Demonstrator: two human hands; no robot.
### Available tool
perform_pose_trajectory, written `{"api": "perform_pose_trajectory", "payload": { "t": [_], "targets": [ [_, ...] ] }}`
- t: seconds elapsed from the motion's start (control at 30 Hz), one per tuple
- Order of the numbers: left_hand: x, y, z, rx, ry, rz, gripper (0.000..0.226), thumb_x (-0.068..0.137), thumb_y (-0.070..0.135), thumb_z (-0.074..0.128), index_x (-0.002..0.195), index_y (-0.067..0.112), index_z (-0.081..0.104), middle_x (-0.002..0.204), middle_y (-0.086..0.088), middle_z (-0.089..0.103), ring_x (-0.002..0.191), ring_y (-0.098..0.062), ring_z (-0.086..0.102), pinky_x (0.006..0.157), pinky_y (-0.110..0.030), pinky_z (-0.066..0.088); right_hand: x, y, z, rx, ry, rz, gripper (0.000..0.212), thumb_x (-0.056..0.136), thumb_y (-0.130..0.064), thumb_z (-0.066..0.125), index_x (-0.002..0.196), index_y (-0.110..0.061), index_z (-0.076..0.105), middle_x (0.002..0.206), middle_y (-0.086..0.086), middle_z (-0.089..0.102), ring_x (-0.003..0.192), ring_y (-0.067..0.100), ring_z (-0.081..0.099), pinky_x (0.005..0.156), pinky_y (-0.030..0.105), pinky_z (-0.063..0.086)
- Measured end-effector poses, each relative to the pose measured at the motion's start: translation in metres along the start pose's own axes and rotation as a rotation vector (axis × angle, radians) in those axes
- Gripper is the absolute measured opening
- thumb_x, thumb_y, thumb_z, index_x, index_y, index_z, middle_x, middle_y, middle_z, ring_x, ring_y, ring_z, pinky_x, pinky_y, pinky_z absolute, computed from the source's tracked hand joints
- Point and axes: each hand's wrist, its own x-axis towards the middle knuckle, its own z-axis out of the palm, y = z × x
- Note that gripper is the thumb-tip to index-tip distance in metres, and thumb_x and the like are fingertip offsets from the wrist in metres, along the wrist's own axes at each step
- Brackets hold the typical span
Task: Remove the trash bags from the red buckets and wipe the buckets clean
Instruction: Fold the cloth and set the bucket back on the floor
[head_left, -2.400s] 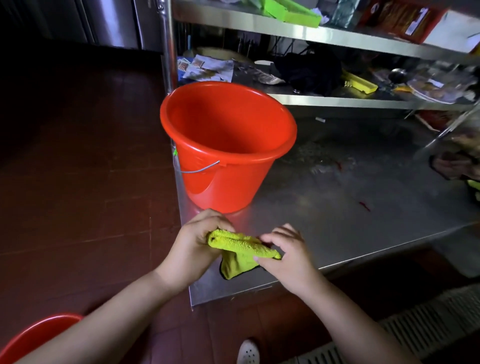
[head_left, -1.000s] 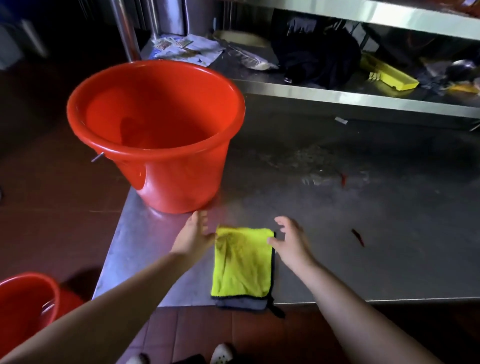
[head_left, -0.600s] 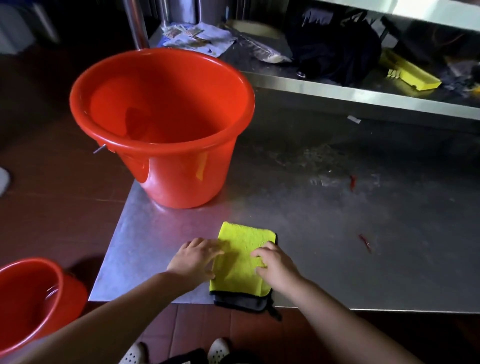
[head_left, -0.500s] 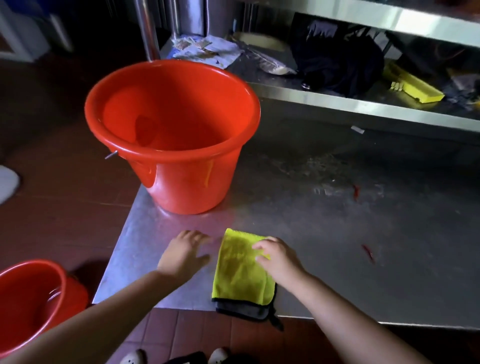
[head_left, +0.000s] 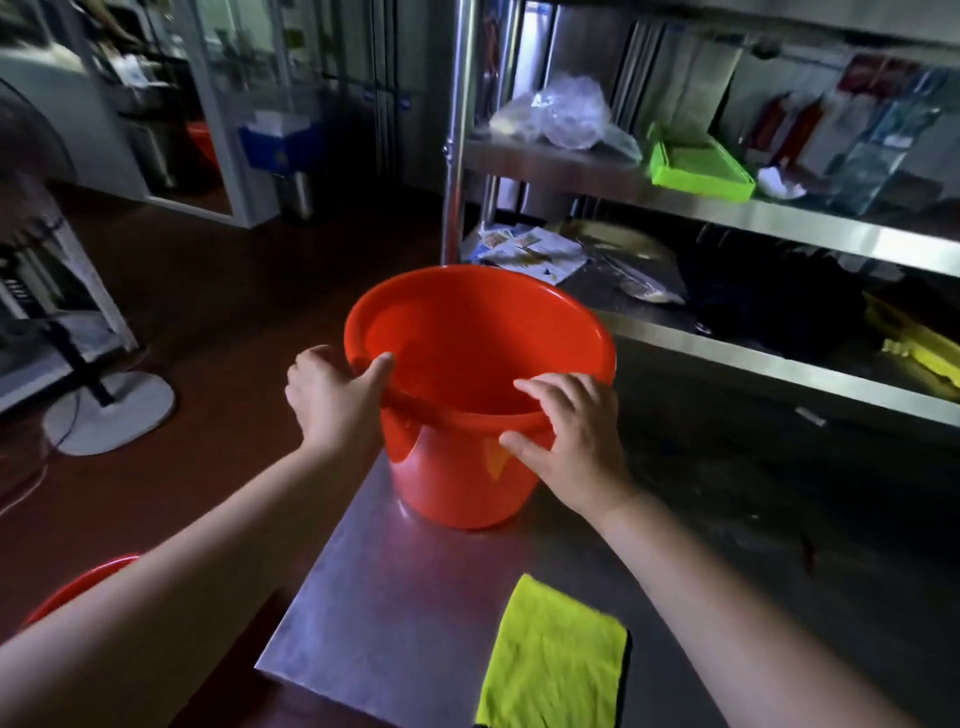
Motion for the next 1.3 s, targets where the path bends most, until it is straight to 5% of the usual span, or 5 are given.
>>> {"api": "perform_pose_trajectory", "payload": {
  "t": [0.2,0.47,0.7,0.87,1.3],
  "targets": [
    [0.021,0.001,-0.023,-0.271,-0.349,-0.367,0.018,0.082,0.015,0.068,0.088,-0.002,0.065,0.049,-0.006,0.054,0.030,-0.011,0.047,0.032,-0.020,0.041,0.004,-0.010,0.019,0.048,0.076,-0.031,0.045,0.078,-0.063,0.055,0.090,-0.024,0.072,0.096,-0.009,0.066,0.101,0.017,0.053,0.086,0.041,0.039],
    [0.106,-0.041,-0.080,-0.470,-0.267,-0.469,0.017,0.077,0.010,0.072,0.091,0.001,0.066,0.070,-0.013,0.061,0.054,-0.022,0.058,0.065,-0.039,0.057,0.065,-0.086,0.075,0.069,0.151,-0.101,0.045,0.074,-0.066,0.055,0.069,-0.024,0.070,0.079,-0.011,0.067,0.095,0.018,0.057,0.089,0.037,0.030],
    [0.251,-0.109,-0.171,-0.429,-0.208,-0.381,0.015,0.073,0.013,0.074,0.086,0.009,0.068,0.065,-0.010,0.063,0.048,-0.018,0.057,0.054,-0.033,0.056,0.135,-0.197,0.198,0.103,0.018,-0.105,0.052,0.078,-0.069,0.048,0.067,-0.022,0.066,0.072,-0.011,0.063,0.082,0.016,0.057,0.086,0.036,0.033],
    [0.347,-0.171,-0.211,-0.360,-0.217,-0.393,0.024,0.066,0.017,0.077,0.085,0.006,0.068,0.069,-0.013,0.066,0.059,-0.023,0.061,0.073,-0.046,0.056,0.167,-0.255,0.293,0.166,-0.122,-0.034,0.054,0.080,-0.070,0.043,0.070,-0.022,0.067,0.071,-0.011,0.062,0.078,0.015,0.055,0.079,0.029,0.031],
    [0.413,-0.400,-0.080,-0.139,-0.305,-0.692,0.018,0.072,0.000,0.074,0.082,0.003,0.060,0.069,-0.010,0.066,0.057,-0.017,0.056,0.053,-0.023,0.046,0.040,-0.226,0.531,0.064,-0.690,0.309,0.025,0.065,-0.055,0.065,0.074,-0.031,0.064,0.073,-0.015,0.054,0.074,0.005,0.049,0.059,0.021,0.045]
  ]
}}
